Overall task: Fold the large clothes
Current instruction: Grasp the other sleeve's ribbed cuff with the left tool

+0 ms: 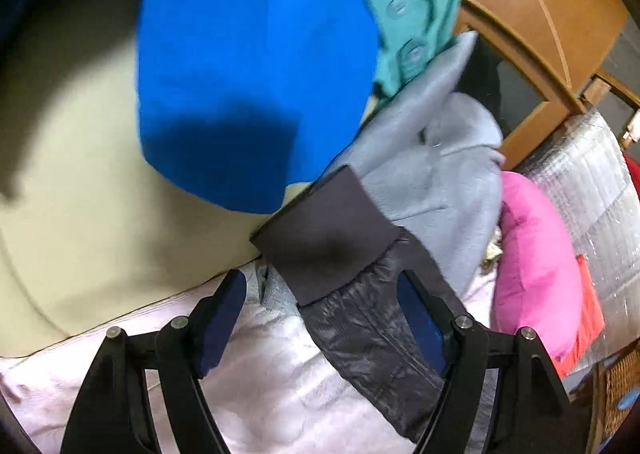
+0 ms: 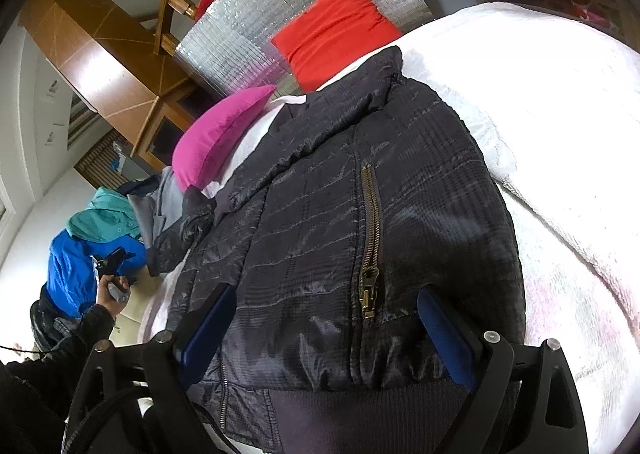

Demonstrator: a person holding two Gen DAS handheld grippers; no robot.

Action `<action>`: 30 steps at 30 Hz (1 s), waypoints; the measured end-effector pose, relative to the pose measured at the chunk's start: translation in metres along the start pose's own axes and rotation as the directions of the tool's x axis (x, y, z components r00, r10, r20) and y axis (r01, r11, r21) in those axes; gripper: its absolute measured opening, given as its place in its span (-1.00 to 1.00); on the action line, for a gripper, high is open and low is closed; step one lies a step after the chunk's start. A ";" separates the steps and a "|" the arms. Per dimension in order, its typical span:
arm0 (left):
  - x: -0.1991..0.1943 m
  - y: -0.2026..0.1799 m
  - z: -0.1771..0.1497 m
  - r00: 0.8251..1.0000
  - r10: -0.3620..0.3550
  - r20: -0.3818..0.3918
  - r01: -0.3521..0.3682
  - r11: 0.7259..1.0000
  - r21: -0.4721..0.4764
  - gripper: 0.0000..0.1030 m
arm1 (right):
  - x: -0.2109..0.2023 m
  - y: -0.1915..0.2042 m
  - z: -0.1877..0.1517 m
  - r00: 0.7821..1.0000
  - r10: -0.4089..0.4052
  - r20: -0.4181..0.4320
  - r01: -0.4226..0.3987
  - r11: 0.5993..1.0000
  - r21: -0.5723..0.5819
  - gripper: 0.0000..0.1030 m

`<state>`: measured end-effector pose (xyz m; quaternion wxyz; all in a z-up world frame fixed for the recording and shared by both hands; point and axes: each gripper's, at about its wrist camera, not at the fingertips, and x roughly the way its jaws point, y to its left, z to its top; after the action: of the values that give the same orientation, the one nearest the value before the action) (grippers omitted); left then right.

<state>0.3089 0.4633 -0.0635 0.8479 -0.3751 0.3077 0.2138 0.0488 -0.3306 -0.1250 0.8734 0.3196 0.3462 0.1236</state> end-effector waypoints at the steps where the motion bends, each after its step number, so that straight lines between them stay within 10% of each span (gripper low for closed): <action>1: 0.009 0.002 0.000 1.000 -0.002 -0.008 0.002 1.000 -0.008 0.49 | 0.002 0.001 0.001 1.000 -0.008 -0.004 0.008 1.000 -0.002 0.83; 7: 0.053 0.015 0.009 0.999 0.005 -0.034 -0.007 0.998 -0.062 0.19 | 0.013 0.004 0.003 0.998 -0.059 -0.024 0.058 0.998 -0.021 0.83; 17: 0.053 0.005 0.009 0.998 0.049 -0.026 -0.047 0.998 0.046 -0.87 | 0.019 0.005 0.004 0.996 -0.080 -0.030 0.079 0.996 -0.030 0.83; 30: -0.112 -0.134 -0.012 0.983 -0.128 0.131 0.073 0.930 0.361 -0.88 | -0.004 -0.003 0.000 0.998 0.050 0.029 -0.050 0.999 0.019 0.83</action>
<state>0.3035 0.3552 0.0745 0.9324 -0.2141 0.2558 0.1389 0.0457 -0.3345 -0.1245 0.8716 0.3384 0.3269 0.1374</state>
